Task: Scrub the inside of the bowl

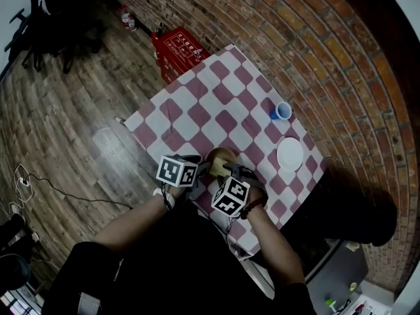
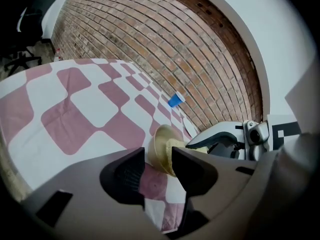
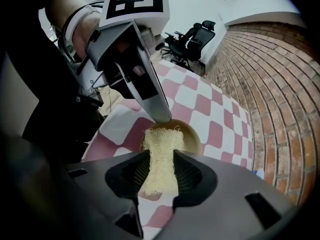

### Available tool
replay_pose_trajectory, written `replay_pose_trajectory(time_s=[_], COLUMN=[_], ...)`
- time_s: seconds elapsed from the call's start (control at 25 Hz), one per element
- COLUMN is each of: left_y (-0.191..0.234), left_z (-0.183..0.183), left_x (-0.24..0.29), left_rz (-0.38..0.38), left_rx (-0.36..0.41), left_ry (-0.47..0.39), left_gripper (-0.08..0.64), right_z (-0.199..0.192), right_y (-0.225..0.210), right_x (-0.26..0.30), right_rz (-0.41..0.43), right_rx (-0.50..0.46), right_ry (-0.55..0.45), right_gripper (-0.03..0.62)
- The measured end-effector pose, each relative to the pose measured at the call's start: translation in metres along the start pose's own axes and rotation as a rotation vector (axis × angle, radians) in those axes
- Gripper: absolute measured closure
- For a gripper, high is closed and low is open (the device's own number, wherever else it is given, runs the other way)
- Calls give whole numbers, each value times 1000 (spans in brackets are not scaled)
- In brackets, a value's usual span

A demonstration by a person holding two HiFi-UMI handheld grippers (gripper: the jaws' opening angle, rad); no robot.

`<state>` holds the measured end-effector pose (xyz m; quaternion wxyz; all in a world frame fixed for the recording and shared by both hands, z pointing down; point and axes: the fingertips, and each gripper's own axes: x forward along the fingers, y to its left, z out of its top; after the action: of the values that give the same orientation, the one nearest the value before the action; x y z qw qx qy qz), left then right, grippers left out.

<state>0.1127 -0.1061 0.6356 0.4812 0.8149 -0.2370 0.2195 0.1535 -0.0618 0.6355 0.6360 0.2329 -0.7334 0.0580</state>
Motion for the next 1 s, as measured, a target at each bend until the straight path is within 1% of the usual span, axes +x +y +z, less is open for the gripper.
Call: replay_pose_trajectory(time_s=[0.32,0.44,0.6,0.8,1.0], left_y=[1,2,1,-4,-5], left_z=[4,1,-2,-8,-15], left_x=[-10,-11,-12,-6,5], left_rz=[-16,-16,-20,-28,-30], left_rx=[-40,-45,-52,-48,-52], left_ry=[-47,-48,-42,-23,14], left_gripper=[400,400,400,400,401], right_z=[17,12,-8,-25,-17], right_y=[-23,-35,-42,-31,-6], right_x=[10,11,9,1,1], right_rz=[-44,-62,-71,-61,-24], right_rx=[-27,-21,0,15,-10], right_ry=[-3,10,42,51,38], right_gripper=[437,437,437,437,437])
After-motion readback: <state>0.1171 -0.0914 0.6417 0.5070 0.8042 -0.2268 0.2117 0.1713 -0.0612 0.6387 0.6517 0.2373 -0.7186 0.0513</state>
